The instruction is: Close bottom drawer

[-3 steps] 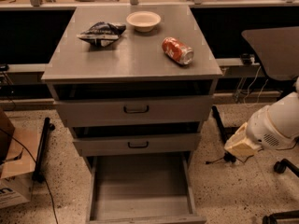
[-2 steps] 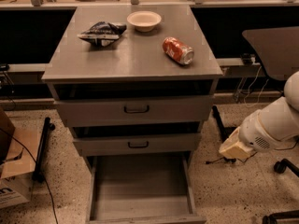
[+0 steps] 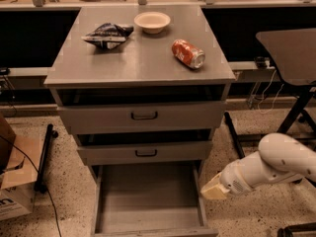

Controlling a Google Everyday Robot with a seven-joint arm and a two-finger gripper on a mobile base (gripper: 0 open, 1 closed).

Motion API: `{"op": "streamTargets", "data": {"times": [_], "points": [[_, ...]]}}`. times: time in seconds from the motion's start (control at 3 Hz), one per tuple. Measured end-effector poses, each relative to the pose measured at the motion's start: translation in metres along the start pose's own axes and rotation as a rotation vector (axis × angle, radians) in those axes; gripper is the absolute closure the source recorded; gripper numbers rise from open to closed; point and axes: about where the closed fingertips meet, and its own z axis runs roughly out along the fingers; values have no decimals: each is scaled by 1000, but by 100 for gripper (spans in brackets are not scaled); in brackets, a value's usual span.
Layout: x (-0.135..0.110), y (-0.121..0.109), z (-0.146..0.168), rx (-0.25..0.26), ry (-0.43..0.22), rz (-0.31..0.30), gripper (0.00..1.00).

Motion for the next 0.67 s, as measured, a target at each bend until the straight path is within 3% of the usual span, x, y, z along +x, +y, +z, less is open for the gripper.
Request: {"op": "streamTargets", "data": {"times": [0.33,0.67], "points": [[18,-13,62,-87,-42,42,100],[29,-11,79,-121,-41,63,100]]}}
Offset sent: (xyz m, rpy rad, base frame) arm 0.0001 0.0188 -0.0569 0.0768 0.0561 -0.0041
